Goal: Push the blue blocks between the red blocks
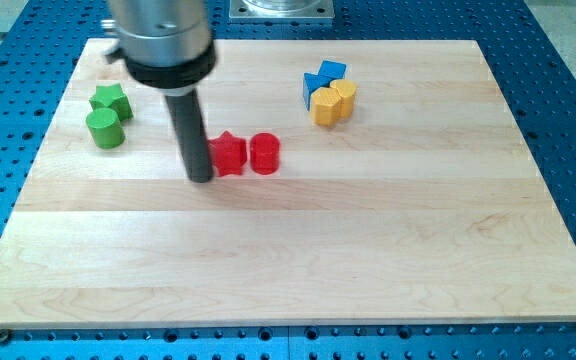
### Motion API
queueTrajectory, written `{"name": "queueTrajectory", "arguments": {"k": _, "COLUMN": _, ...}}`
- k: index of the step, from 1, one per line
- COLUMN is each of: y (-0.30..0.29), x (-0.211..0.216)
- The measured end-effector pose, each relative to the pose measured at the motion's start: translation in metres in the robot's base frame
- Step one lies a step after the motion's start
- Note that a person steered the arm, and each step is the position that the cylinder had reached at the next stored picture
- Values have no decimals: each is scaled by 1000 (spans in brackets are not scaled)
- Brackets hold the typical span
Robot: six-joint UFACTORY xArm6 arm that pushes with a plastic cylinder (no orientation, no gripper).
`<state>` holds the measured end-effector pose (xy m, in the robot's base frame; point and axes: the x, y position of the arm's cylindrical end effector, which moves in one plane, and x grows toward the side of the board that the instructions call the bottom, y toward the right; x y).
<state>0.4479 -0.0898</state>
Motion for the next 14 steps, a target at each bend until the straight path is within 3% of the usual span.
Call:
{"name": "queueTrajectory", "arguments": {"k": 1, "y": -34, "x": -1}}
{"name": "queueTrajectory", "arguments": {"k": 2, "y": -54, "x": -61}}
{"name": "queueTrajectory", "arguments": {"k": 4, "y": 114, "x": -201}}
{"name": "queueTrajectory", "arguments": {"k": 5, "y": 194, "x": -212}}
{"name": "queueTrajectory", "arguments": {"k": 10, "y": 114, "x": -129}}
{"name": "queueTrajectory", "arguments": {"k": 13, "y": 88, "x": -121}}
{"name": "queueTrajectory", "arguments": {"k": 14, "y": 43, "x": -76}}
